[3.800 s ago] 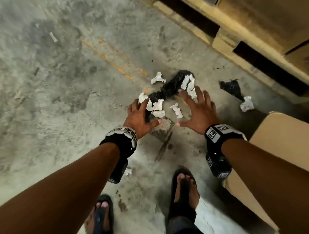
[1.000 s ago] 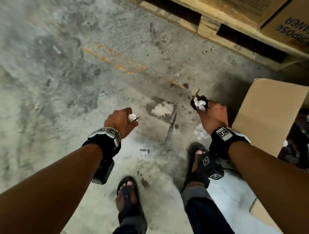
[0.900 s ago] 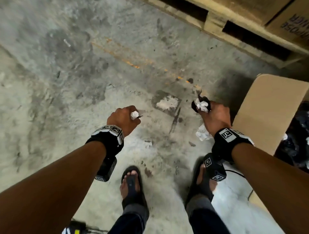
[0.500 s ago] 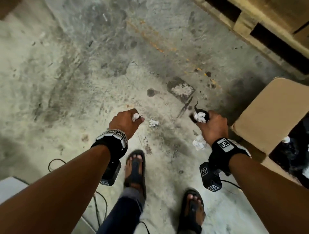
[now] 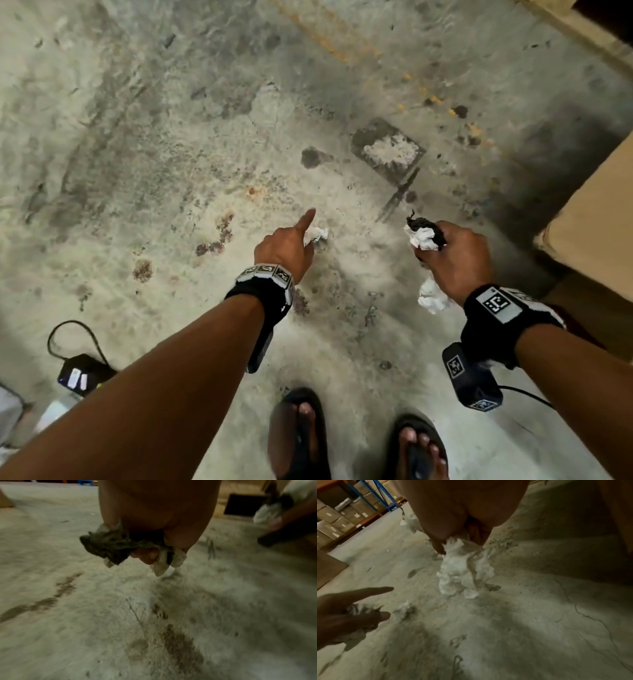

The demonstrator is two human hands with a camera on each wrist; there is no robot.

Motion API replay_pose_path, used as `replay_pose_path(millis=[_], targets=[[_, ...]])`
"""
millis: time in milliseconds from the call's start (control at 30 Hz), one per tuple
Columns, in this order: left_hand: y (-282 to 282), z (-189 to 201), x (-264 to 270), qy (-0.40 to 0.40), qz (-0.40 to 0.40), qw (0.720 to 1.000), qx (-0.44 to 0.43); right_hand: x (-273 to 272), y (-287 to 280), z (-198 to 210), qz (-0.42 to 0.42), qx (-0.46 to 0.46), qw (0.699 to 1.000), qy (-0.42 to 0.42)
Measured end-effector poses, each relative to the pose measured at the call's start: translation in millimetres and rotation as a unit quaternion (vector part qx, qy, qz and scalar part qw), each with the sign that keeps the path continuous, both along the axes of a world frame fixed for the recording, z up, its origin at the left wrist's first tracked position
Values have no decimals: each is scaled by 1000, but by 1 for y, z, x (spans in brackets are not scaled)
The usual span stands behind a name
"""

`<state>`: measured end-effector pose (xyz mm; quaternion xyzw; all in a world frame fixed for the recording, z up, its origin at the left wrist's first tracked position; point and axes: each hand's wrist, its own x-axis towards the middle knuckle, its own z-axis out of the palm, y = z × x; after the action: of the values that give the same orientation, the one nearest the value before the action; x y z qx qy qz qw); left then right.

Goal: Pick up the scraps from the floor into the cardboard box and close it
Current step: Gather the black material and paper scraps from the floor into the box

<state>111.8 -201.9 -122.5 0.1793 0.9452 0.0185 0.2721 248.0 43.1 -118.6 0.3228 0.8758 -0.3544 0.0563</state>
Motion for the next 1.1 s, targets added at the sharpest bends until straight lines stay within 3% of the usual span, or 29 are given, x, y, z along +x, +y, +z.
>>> replay_pose_path(millis=[167,300,533,733,900,1100], targets=[[22,-42,11,-5,31,999,19,8,24,-23,-8,-11,1000,-8],[23,-33,20,-9,50,998,31,18,30,-17,-30,-18,999,9],[46,98,36,-14,-57,998,8,57,27,82,-103,-52,993,11],[157,217,70,-6,-113,992,63,129,91,190,-171,-71,982,48],[272,256,146,-16,-152,984,87,215,183,225,-229,-72,971,18],[377,250,230,-47,-183,977,101,316,273,227,-333,-62,941,-15]])
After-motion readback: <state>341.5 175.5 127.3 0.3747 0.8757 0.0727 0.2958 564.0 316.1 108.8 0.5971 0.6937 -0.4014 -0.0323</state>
